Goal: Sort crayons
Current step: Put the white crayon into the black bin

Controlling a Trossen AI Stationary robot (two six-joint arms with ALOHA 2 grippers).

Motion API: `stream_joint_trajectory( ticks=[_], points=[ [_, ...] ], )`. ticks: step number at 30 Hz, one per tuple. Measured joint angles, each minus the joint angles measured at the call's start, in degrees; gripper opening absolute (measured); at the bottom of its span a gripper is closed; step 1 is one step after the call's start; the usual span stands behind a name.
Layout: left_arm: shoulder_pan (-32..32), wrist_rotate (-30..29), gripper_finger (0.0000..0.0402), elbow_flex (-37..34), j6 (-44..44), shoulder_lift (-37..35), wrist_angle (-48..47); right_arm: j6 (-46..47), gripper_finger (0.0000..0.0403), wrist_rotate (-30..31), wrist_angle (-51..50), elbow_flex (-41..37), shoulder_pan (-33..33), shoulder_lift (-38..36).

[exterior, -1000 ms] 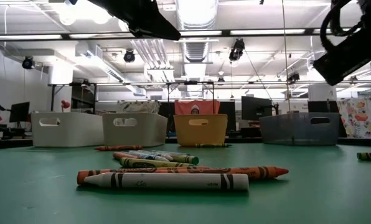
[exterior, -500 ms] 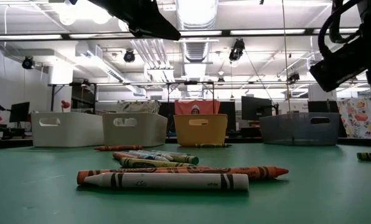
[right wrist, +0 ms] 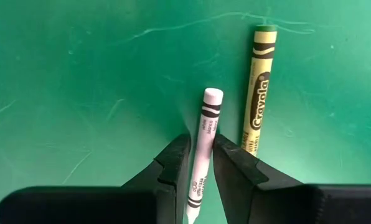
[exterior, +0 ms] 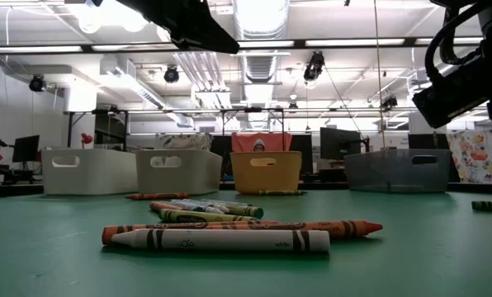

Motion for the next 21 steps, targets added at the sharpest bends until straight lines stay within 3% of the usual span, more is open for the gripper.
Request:
stream_joint_trajectory(
  ticks=[9,16,21],
  points=[
    [-0.01,0.0,0.0059,-0.09,0.0,0.0,0.02,-0.53,0.0064,0.15,1.06,-0.31,0.0,0.0],
    [-0.01,0.0,0.0059,-0.09,0.0,0.0,0.02,-1.61,0.0019,0.42,1.47,-0.33,0.0,0.0],
    [-0.01,0.0,0.0059,-0.11,0.0,0.0,0.02,-2.51,0.0013,0.57,1.29,0.03,0.0,0.0]
  ],
)
